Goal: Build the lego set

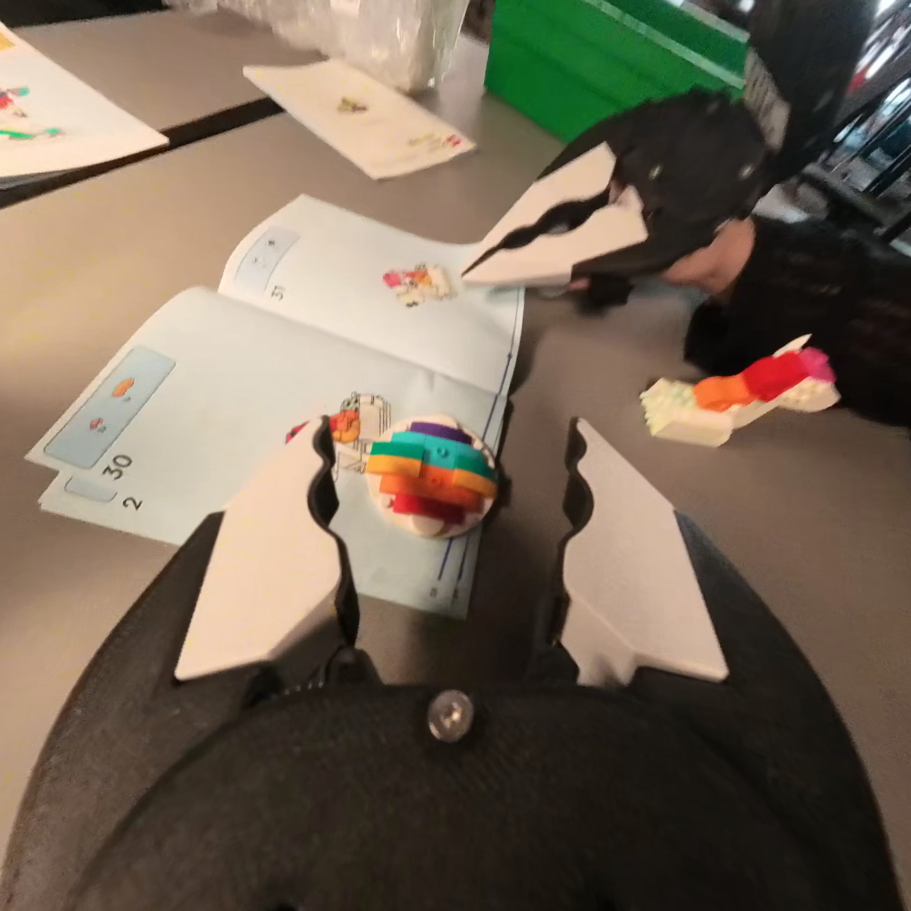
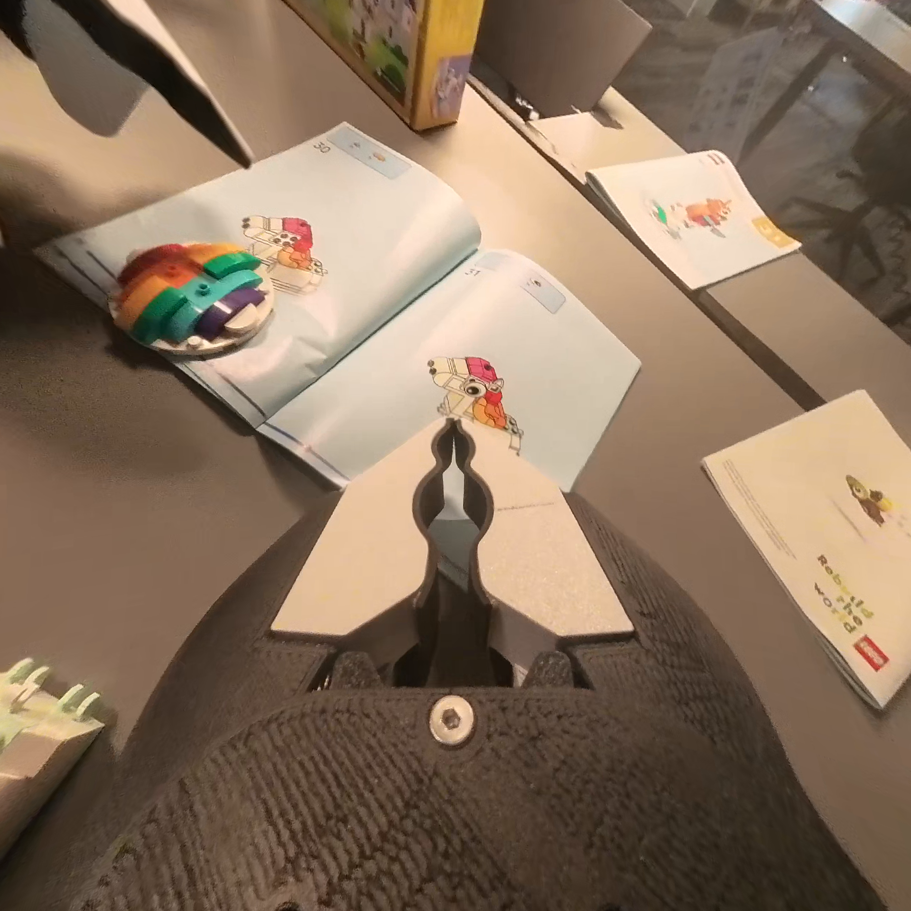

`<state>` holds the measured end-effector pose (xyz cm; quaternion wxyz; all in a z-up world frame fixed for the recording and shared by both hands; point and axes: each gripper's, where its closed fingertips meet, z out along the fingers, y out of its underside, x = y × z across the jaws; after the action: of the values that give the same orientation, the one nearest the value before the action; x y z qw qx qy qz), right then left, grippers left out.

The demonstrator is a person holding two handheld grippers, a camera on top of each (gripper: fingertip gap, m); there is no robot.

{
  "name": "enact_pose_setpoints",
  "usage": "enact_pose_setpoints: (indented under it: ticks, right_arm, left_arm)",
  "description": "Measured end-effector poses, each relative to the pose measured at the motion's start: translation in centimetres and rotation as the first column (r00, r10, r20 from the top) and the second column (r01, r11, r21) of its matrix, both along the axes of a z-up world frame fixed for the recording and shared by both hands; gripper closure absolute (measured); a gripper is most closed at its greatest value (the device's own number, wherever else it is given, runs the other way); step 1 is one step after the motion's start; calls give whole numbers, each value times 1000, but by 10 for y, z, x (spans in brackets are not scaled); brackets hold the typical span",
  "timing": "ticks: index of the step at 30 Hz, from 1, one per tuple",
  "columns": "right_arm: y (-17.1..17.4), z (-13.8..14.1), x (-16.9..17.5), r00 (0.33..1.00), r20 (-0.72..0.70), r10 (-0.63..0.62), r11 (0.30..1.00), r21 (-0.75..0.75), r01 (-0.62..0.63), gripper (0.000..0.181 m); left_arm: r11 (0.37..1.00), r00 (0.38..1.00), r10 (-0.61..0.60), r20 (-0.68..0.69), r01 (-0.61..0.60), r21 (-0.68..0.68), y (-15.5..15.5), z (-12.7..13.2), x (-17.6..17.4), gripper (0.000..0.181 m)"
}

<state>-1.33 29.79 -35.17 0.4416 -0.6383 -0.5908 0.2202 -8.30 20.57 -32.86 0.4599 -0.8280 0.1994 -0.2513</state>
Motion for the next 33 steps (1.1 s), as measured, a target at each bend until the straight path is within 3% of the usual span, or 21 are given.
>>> enact_pose_setpoints:
  ticks: [4,8,13,16,21,24,27,30,33]
  right_arm:
    - [1,-2,15,999,0,-51,996,-68,51,181]
    - [-1,12,19,992,-116,-59,987,-158,40,181]
    - [8,12,18,976,-158,-150,943,-320,93,180]
    - [13,18,22,964,-201,-173,940,-327,100,174]
    - [15,32,36,962,-254,-96,986,-153,58,160]
    - [29,47,48,943,-313,-115,992,20,127,160]
    - [44,67,62,895,-419,-151,952,182,246,162]
    - [49,79,73,869,-474,-144,887,327,325,166]
    - [46,81,72,874,-472,-116,852,405,332,168]
  left_arm:
    - [997,989,-37,-140,27,-68,0,-25,1,79]
    - [993,975,-72,-210,49,-110,0,-44,9,78]
    - [995,954,-62,-292,36,-96,1,-48,5,86]
    - [997,947,-33,-321,7,-83,2,-48,-2,101]
    - [996,967,-42,-252,19,-91,0,-45,-1,115]
    - [996,976,-36,-216,17,-92,1,-41,-3,115]
    - [998,983,-43,-180,35,-51,1,-32,0,115]
    - [980,971,-191,-146,197,23,-15,-15,24,115]
    - [877,870,-476,-130,481,10,-58,-13,63,115]
